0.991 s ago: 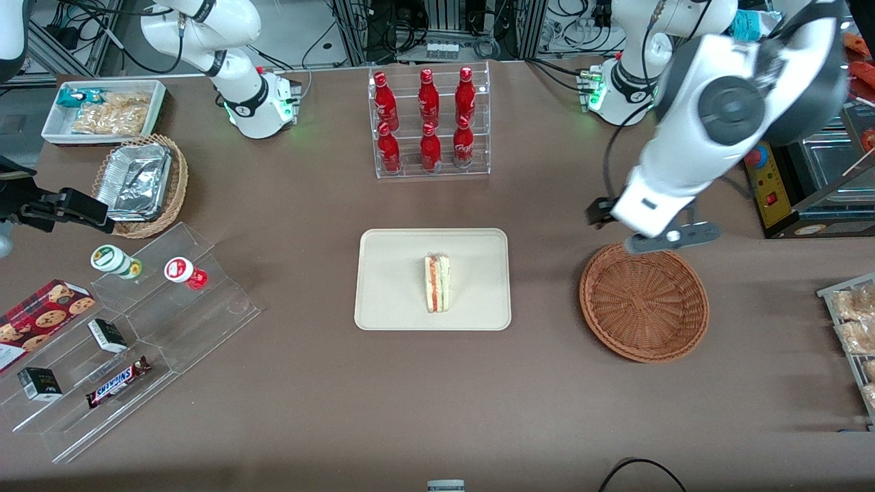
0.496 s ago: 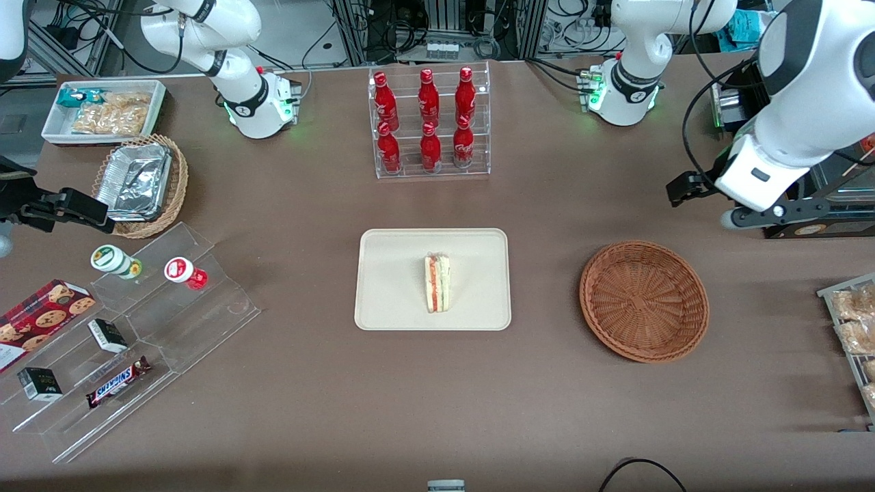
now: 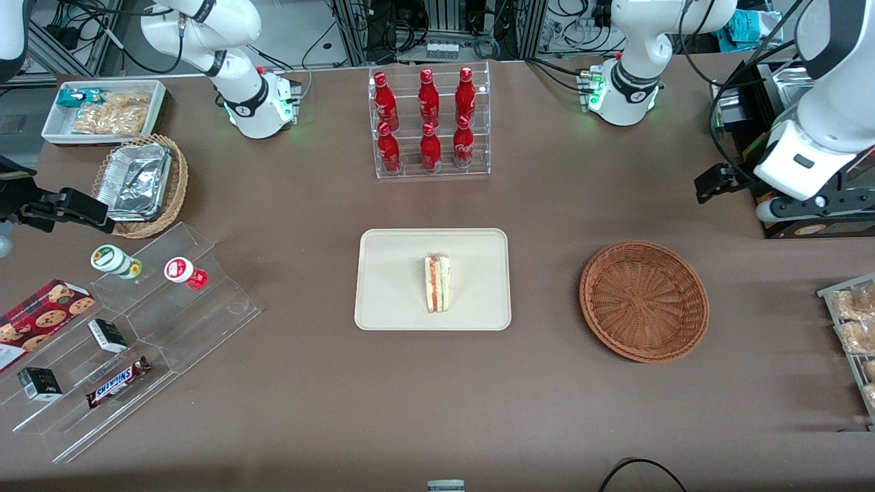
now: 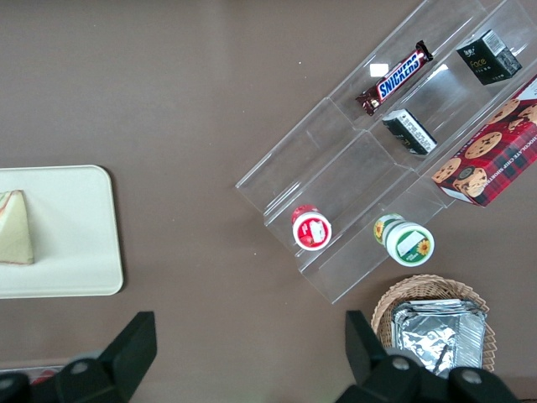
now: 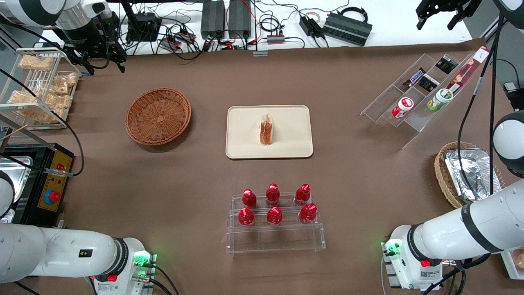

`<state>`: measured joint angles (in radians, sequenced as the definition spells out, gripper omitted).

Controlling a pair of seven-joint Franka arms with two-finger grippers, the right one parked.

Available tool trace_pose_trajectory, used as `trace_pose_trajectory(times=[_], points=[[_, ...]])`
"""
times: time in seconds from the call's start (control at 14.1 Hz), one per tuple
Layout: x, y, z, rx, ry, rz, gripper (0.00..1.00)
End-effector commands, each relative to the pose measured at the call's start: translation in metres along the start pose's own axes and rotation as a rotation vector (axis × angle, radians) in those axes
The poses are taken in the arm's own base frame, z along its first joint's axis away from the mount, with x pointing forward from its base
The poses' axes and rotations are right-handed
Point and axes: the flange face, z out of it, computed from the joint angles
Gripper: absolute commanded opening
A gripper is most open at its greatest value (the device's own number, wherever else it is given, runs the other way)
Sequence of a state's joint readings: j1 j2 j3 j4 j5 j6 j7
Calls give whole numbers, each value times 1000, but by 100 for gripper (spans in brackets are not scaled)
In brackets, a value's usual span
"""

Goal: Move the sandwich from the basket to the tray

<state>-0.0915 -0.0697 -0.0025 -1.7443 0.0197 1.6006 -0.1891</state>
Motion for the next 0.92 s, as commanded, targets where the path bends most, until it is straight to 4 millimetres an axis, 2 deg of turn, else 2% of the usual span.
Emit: trace_pose_trajectory(times=[0.0,0.21,0.42,0.85], points=[[5,-13,-7,11,8,50,100],[7,-31,-6,7,6,72,100],[8,-29,-10,-7,14,54,100],[7,-18,-45,-15,87,64,100]])
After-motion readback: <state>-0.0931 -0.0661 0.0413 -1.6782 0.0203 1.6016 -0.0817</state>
